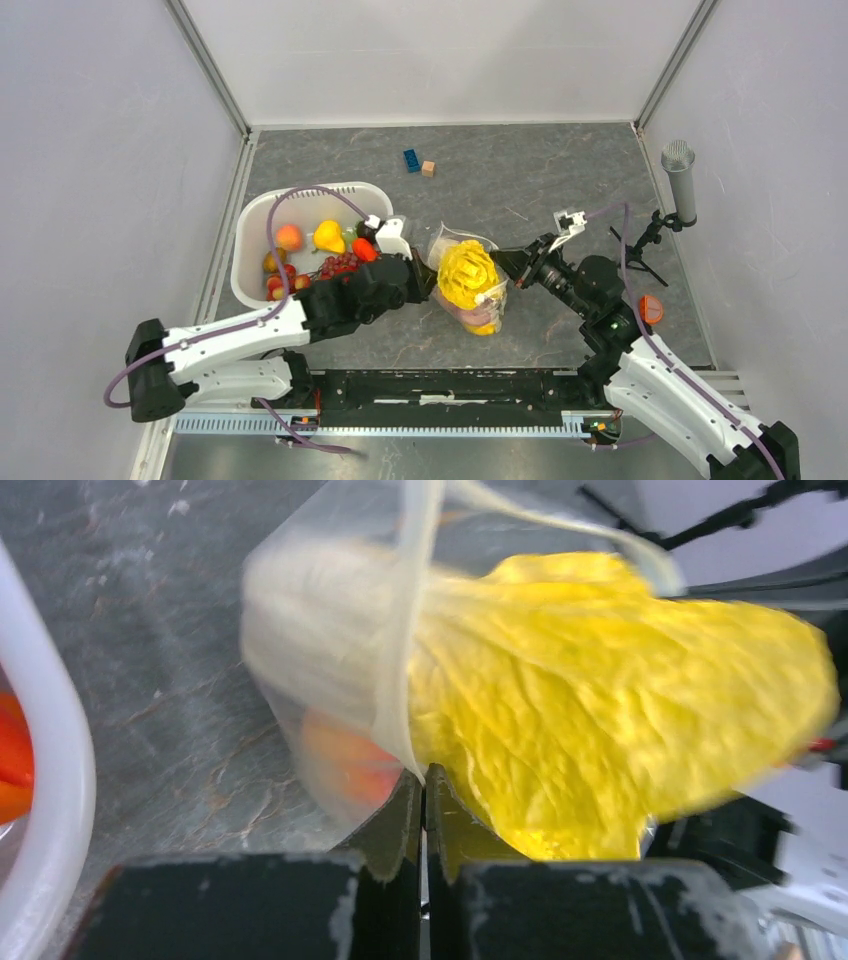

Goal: Place the food in the zip-top bag and seal the zipper
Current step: Adjust the fake vegetable in the zipper food storage bag.

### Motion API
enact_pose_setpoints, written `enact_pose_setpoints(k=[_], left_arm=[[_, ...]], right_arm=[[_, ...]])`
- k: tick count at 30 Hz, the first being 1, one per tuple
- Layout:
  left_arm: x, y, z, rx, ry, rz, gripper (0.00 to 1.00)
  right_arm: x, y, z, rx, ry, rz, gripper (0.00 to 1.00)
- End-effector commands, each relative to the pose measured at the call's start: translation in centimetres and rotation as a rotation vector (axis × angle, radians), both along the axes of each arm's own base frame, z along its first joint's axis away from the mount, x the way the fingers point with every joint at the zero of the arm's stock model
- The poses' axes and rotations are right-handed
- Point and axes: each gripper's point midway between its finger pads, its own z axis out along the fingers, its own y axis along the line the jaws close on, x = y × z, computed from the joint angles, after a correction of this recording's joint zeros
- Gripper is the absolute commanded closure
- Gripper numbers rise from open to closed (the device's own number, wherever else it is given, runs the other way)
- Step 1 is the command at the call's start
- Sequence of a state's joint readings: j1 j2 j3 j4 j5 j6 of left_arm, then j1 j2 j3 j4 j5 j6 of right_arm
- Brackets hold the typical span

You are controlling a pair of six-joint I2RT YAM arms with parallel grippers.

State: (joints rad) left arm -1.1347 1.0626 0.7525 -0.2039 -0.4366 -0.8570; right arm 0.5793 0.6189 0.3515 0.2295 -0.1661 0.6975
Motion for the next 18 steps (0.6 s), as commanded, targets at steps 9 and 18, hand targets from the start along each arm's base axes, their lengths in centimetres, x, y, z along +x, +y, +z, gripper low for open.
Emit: enact_pose_setpoints(k=[9, 18], left_arm=[[-3.1, -0.8, 12.2, -0.085, -0.095, -0.242, 0.98], [-4.2, -0.6, 12.6, -0.004, -0.062, -0.362, 0.98]], right_arm=[[0.7, -0.7, 5.5, -0.281, -0.205, 0.042, 0.95], [0.3, 0.0, 7.9, -0.243, -0.218, 0.081, 0.97]])
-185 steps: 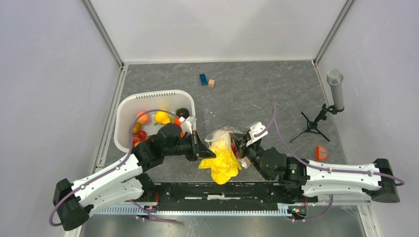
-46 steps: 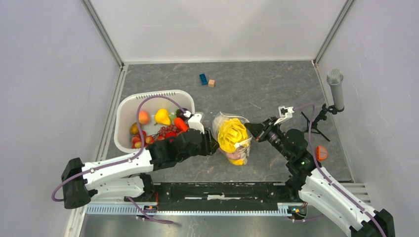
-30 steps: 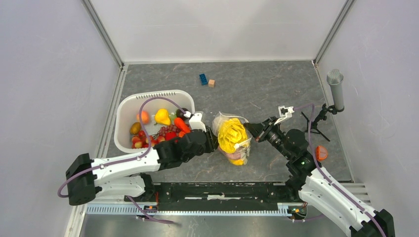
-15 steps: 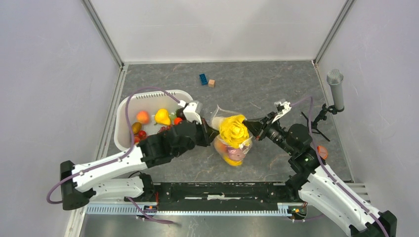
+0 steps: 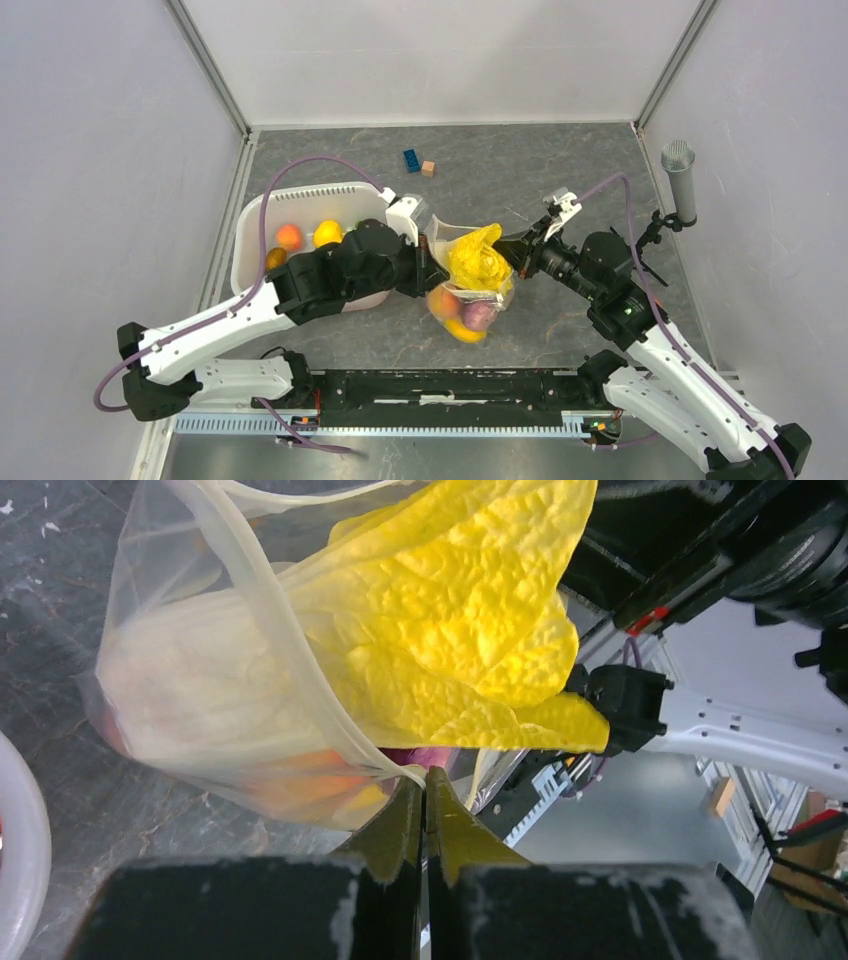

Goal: Place the food in the zip-top bag and seal the zipper
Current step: Adjust the fake vegetable in the zipper food storage bag.

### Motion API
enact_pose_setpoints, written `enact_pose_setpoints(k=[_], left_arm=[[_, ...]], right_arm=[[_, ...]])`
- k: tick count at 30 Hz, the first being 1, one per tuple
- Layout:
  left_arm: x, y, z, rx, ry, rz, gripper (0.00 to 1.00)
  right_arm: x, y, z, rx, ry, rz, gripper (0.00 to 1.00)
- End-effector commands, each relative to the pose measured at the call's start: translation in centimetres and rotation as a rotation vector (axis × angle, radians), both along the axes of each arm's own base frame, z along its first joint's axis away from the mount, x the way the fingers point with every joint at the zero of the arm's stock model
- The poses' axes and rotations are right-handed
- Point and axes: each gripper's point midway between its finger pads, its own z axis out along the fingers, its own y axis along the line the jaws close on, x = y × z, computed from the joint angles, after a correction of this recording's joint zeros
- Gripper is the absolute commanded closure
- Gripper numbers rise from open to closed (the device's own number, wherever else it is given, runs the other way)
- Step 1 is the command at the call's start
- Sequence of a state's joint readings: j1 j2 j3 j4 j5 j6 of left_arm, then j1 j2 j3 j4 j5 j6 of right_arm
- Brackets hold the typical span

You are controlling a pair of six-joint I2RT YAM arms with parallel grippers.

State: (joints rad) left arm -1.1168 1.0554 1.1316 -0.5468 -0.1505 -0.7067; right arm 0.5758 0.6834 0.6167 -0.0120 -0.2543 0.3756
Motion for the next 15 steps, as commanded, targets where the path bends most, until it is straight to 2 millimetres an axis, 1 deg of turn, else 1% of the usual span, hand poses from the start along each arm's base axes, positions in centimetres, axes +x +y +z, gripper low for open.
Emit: enact_pose_setpoints(k=[1, 2, 3, 4, 5, 6, 7, 8, 9, 10, 11, 12, 13, 14, 15], left_arm=[[-1.6, -0.1, 4.8, -0.095, -0.079, -0.138, 0.98], [-2.9, -0.6, 6.8, -0.181, -0.079, -0.202, 0.98], [-3.8, -1.0, 8.6, -0.269, -0.088, -0.24, 0.98], [-3.8, -0.9, 9.2, -0.314, -0.091, -0.222, 0.98], [-2.6, -0.1, 8.7, -0.311, -0.105, -0.144, 0.98], [-0.5, 1.1, 7.4, -0.281, -0.124, -0.007, 0.98], [1.3, 2.3, 5.2, -0.258, -0.116, 0.108, 0.98], [2.9, 3.5, 3.4, -0.256, -0.083, 0.221, 0.98], [3.5, 4.1, 1.9, -0.283, -0.038, 0.274, 0.98], [3.3, 3.9, 1.5, -0.333, -0.024, 0.252, 0.98], [2.8, 3.6, 1.8, -0.379, -0.013, 0.227, 0.98], [2.1, 3.0, 2.5, -0.43, -0.021, 0.169, 0.98], [1.0, 2.1, 3.7, -0.472, -0.041, 0.078, 0.98], [0.1, 1.5, 4.4, -0.476, -0.066, 0.0, 0.98], [-1.0, 0.7, 4.8, -0.465, -0.067, -0.088, 0.98]], right_arm=[[-0.7, 0.5, 5.0, 0.059, -0.065, 0.05, 0.97], [-2.2, 1.3, 7.6, 0.145, -0.143, 0.132, 0.97], [-3.6, 1.8, 9.1, 0.209, -0.179, 0.204, 0.96], [-4.2, 1.8, 10.0, 0.235, -0.211, 0.225, 0.96], [-3.7, 1.6, 9.8, 0.213, -0.222, 0.199, 0.96], [-2.6, 1.1, 8.4, 0.176, -0.189, 0.138, 0.96], [-1.3, 0.6, 6.6, 0.145, -0.13, 0.065, 0.96], [0.2, -0.3, 4.2, 0.105, -0.047, -0.035, 0.96], [1.1, -0.9, 1.8, 0.068, 0.041, -0.104, 0.98], [1.2, -0.8, 0.6, 0.049, 0.074, -0.107, 0.98], [0.6, 0.1, 0.3, 0.051, 0.068, -0.042, 0.99], [-0.1, 0.9, 0.8, 0.073, 0.038, 0.026, 0.98], [-1.1, 1.8, 1.9, 0.104, -0.015, 0.11, 0.98], [-2.1, 2.3, 3.4, 0.147, -0.083, 0.177, 0.98], [-2.5, 2.4, 4.0, 0.17, -0.112, 0.193, 0.97]])
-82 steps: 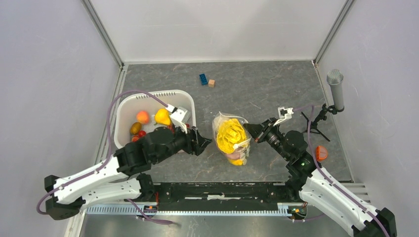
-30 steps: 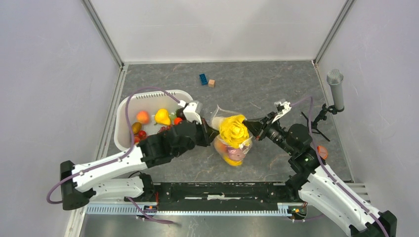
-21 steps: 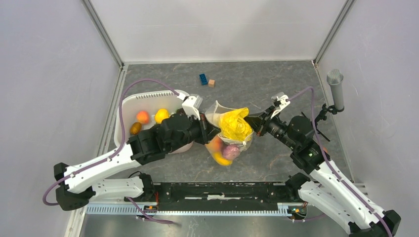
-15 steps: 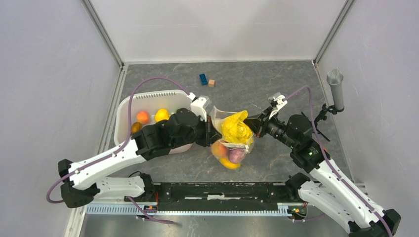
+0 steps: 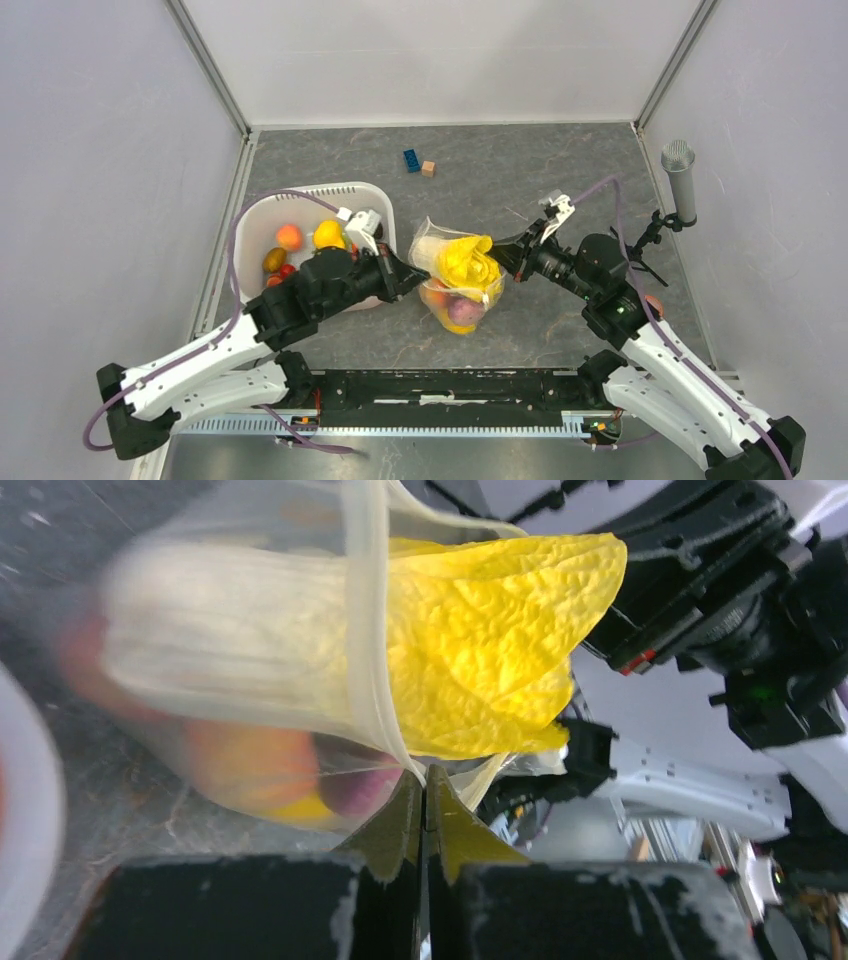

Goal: Place the food in the zip-top bag and seal the zipper
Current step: Adjust the fake vegetable in the zipper food storage bag.

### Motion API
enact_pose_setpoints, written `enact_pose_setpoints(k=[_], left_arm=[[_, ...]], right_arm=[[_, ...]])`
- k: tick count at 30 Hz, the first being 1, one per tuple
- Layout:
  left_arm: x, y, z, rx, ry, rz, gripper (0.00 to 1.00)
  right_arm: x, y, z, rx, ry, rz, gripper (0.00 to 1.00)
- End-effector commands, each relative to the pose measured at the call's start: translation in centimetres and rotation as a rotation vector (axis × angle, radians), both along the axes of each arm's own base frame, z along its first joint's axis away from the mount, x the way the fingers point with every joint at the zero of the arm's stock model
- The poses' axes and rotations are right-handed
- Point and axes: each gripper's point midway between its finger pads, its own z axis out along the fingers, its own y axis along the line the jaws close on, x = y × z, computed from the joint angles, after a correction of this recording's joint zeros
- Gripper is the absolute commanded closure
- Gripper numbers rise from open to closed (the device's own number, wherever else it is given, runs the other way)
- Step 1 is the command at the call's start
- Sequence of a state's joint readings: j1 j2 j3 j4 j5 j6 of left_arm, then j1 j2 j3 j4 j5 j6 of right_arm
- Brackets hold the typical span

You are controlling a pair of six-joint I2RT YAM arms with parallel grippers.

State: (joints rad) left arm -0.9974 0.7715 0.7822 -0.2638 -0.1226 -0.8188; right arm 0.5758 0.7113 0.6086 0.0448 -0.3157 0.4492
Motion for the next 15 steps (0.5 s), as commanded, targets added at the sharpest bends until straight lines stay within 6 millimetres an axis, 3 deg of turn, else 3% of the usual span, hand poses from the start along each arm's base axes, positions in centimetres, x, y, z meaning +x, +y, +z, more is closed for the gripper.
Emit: enact_pose_setpoints(k=[1, 4, 7, 9, 10, 11, 12, 15], left_arm=[[-3.1, -3.7, 5.6, -0.163, -0.094, -0.269, 0.98], [-4.5, -4.5, 4.9, -0.121, -0.086, -0.382, 0.98], [-4.3, -3.7, 4.1, -0.107, -0.099, -0.348, 0.98], [-4.1, -2.8, 4.7, -0.118, -0.138, -0.314, 0.96], [-4.1, -2.5, 5.3, -0.125, -0.167, -0.312, 0.86], [-4.1, -2.1, 5.8, -0.117, -0.2, -0.307, 0.63], [-3.9, -1.7, 6.0, -0.098, -0.22, -0.291, 0.48], [-2.9, -0.5, 6.5, -0.017, -0.272, -0.235, 0.37]], right_arm=[[-1.9, 1.0, 4.2, 0.125, -0.169, 0.114, 0.96], [-1.0, 0.8, 3.5, 0.068, -0.163, 0.089, 0.96], [-0.9, 1.4, 1.6, 0.022, -0.109, 0.117, 0.98], [-0.7, 1.5, 0.6, 0.006, -0.081, 0.116, 0.98], [-0.6, 1.4, 0.1, -0.002, -0.074, 0.106, 0.98], [-0.5, 1.3, -0.3, -0.005, -0.071, 0.1, 0.98], [-0.5, 1.2, -0.6, -0.009, -0.07, 0.097, 0.98], [-0.7, 1.3, -0.8, -0.013, -0.07, 0.11, 0.98]])
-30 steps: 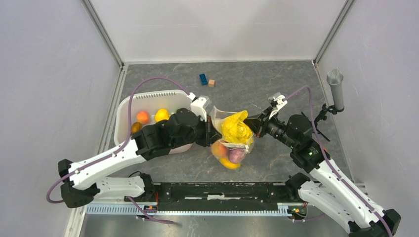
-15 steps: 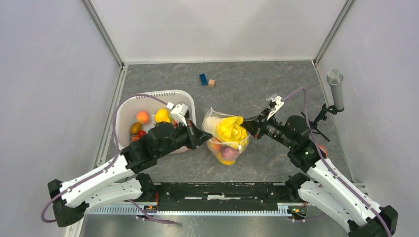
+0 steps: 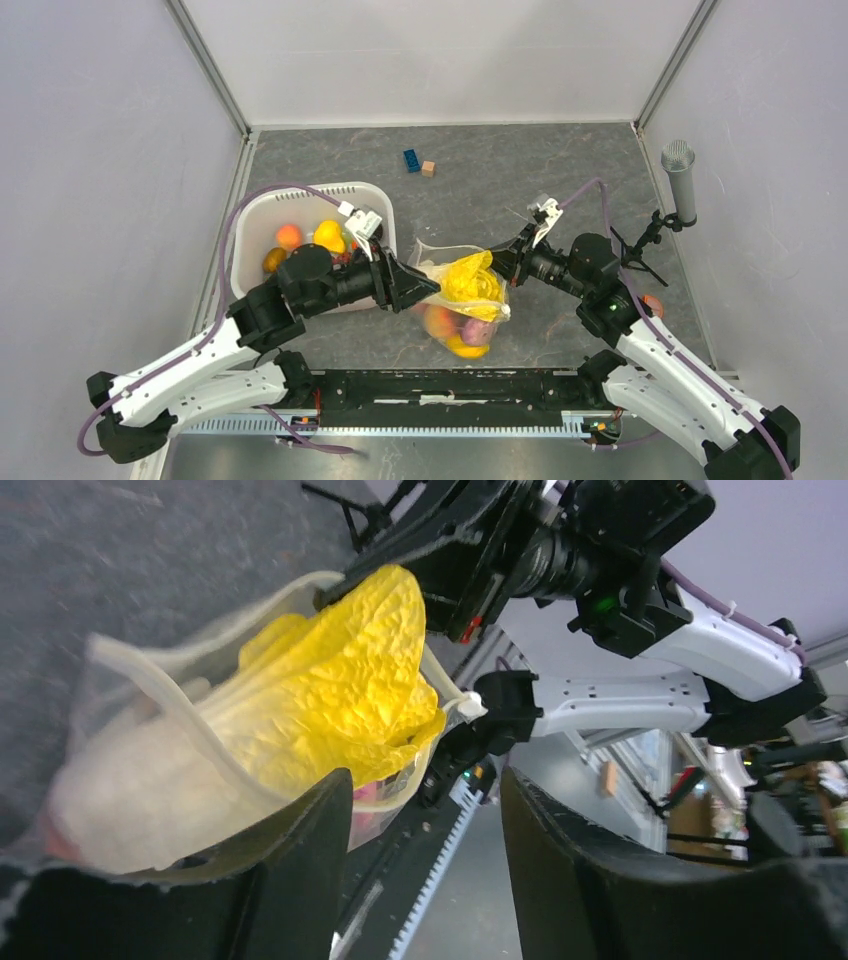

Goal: Place the food in the zip-top bag and seal the zipper
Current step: Adjust the fake vegetable in the zipper food storage bag.

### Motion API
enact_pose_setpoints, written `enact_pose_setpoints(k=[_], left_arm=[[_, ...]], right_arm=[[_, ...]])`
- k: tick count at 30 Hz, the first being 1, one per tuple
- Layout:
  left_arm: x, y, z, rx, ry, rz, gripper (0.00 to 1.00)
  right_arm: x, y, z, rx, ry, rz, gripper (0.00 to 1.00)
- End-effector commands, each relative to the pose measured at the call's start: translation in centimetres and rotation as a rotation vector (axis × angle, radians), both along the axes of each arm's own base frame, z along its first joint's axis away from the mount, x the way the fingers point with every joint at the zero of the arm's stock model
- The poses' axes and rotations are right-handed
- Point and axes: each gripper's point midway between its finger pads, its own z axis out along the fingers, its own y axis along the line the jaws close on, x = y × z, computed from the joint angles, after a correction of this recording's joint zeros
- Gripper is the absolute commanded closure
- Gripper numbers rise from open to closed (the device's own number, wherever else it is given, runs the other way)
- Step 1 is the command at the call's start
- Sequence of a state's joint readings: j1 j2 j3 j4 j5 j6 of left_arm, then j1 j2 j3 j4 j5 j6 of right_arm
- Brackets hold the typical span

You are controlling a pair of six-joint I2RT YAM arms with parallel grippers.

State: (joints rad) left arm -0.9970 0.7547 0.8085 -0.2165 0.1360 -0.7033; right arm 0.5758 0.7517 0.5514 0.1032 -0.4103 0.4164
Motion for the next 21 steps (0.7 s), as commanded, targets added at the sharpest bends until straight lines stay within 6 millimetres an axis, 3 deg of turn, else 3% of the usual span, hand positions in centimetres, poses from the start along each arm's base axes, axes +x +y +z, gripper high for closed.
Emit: enact_pose_setpoints(k=[1, 8, 10, 15, 21], left_arm=[[1.1, 1.2, 4.1, 0.016, -0.191, 0.039, 0.36], [1.5, -2.3, 5.0, 0.109, -0.284, -0.11, 0.35], [2.4, -3.5, 4.3, 0.139, -0.273, -0.111, 0.39], [2.4, -4.9, 0.1, 0.247, -0.236, -0.199, 0.51], [1.7, -5.5, -3.6, 0.331, -0.202, -0.274, 0.54]], right_arm=[[-0.1, 0.3, 1.7, 0.027, -0.078, 0.026, 0.98], [-0.3, 0.5, 2.0, 0.036, -0.081, 0.047, 0.98], [-0.3, 0.5, 2.3, 0.044, -0.085, 0.043, 0.98], [0.2, -0.4, 2.7, 0.042, -0.094, -0.023, 0.98], [0.4, -0.8, 3.4, 0.055, -0.104, -0.052, 0.97]])
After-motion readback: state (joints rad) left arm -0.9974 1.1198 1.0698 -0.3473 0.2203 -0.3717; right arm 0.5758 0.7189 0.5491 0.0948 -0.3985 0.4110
